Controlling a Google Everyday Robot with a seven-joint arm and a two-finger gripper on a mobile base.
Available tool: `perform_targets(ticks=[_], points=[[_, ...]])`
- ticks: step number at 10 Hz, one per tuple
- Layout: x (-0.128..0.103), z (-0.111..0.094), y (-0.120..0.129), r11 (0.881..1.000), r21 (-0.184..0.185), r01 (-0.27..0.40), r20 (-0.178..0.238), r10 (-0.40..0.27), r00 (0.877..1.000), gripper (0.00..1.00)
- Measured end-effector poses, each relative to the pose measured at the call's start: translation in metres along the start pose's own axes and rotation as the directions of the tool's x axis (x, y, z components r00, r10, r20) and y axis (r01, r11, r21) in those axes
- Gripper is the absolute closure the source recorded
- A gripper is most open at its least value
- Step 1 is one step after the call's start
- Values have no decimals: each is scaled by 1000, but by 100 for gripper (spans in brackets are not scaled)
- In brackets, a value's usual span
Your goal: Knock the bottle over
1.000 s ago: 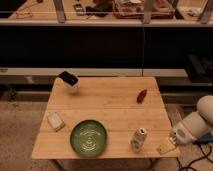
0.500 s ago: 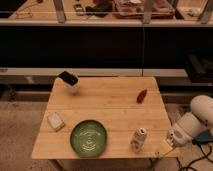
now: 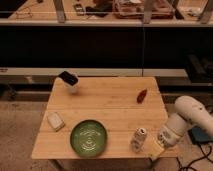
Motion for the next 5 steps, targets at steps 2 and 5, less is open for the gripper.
perform_targets(ticks=[2,5], points=[[9,7,1,1000,4,-1,10,1,1000,86],[15,13,5,1000,12,-7,8,7,1000,86]])
